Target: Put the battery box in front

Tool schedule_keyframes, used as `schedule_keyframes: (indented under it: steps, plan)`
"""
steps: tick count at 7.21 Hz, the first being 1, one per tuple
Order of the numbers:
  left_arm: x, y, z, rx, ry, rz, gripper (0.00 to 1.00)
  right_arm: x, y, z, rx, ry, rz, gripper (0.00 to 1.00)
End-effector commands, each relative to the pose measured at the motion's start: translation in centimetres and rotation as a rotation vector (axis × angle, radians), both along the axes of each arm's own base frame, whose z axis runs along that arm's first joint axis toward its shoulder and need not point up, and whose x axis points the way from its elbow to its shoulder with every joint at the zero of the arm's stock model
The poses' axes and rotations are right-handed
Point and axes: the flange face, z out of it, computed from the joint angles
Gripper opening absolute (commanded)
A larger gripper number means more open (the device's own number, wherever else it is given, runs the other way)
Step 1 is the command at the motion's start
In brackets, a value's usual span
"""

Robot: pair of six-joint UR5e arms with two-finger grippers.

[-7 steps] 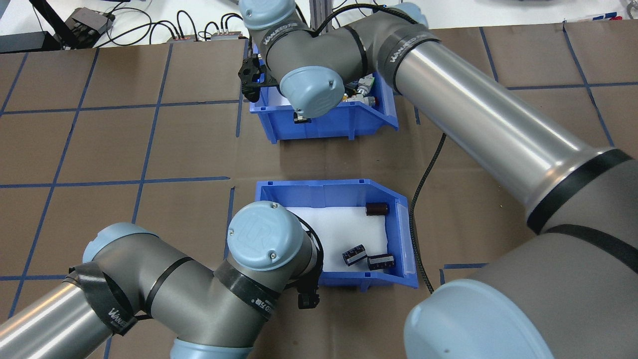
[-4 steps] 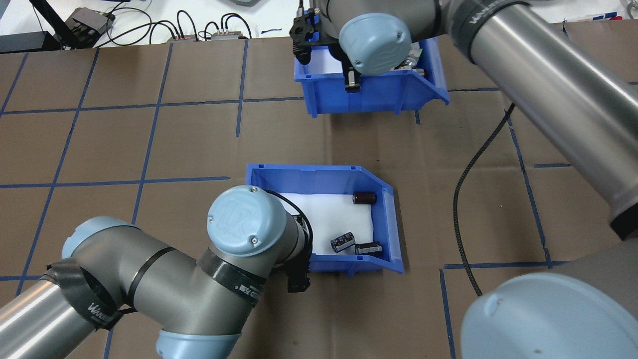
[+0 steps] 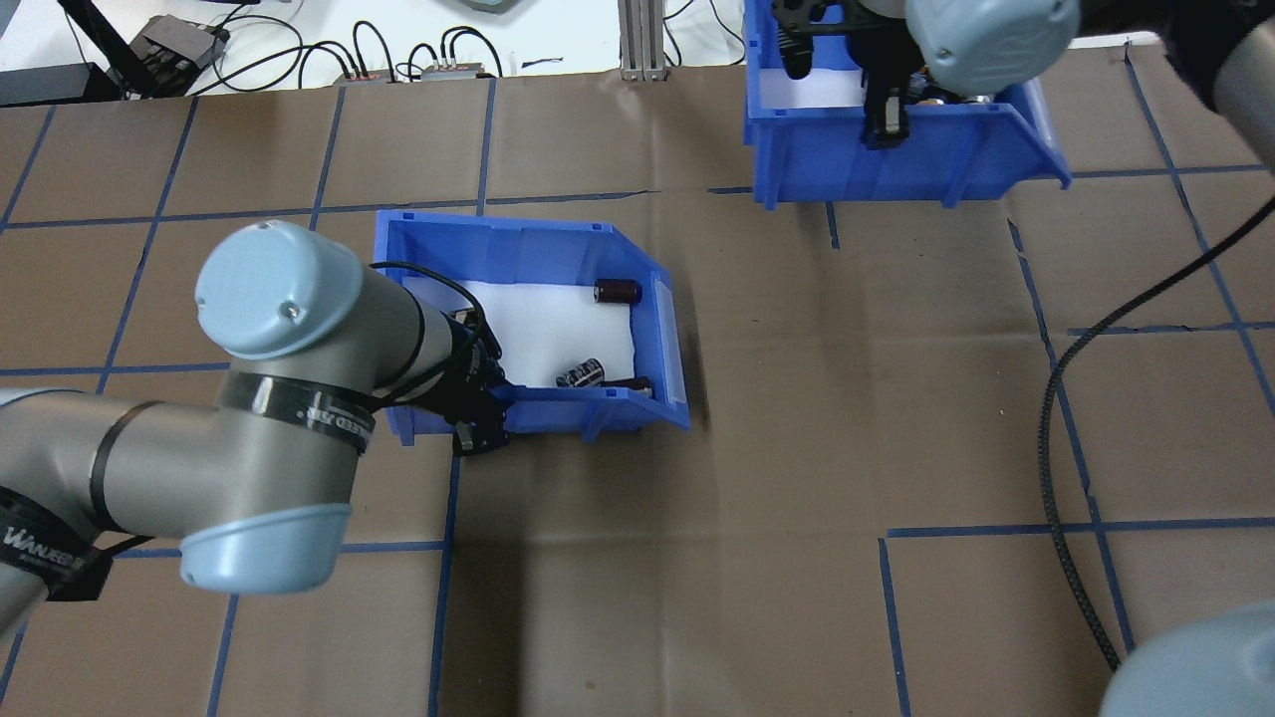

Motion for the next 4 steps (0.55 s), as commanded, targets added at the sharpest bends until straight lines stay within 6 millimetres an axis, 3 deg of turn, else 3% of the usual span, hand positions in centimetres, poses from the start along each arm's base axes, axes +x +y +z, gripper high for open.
schedule_keyframes:
  steps: [1,2,3,4]
  plan:
    - [1.2,-8.0,0.9,-0.012,0.073,0.011,0.00,-7.4,5.1,-0.7,0.039,-0.039,-0.013,0.00]
    - [-0.1,-11.4,0.6,-0.001,0.135,0.005,0.00,-9.8,7.7,-1.5,0.056,-0.050,-0.020,0.00]
    - [-2.3,-13.4,0.1,0.009,0.180,-0.032,0.00,-12.0,9.7,-2.5,0.035,-0.041,-0.014,0.00]
    - [-4.8,-14.2,-1.3,0.031,0.197,-0.049,0.00,-13.7,10.6,-3.9,0.016,-0.031,0.013,0.00]
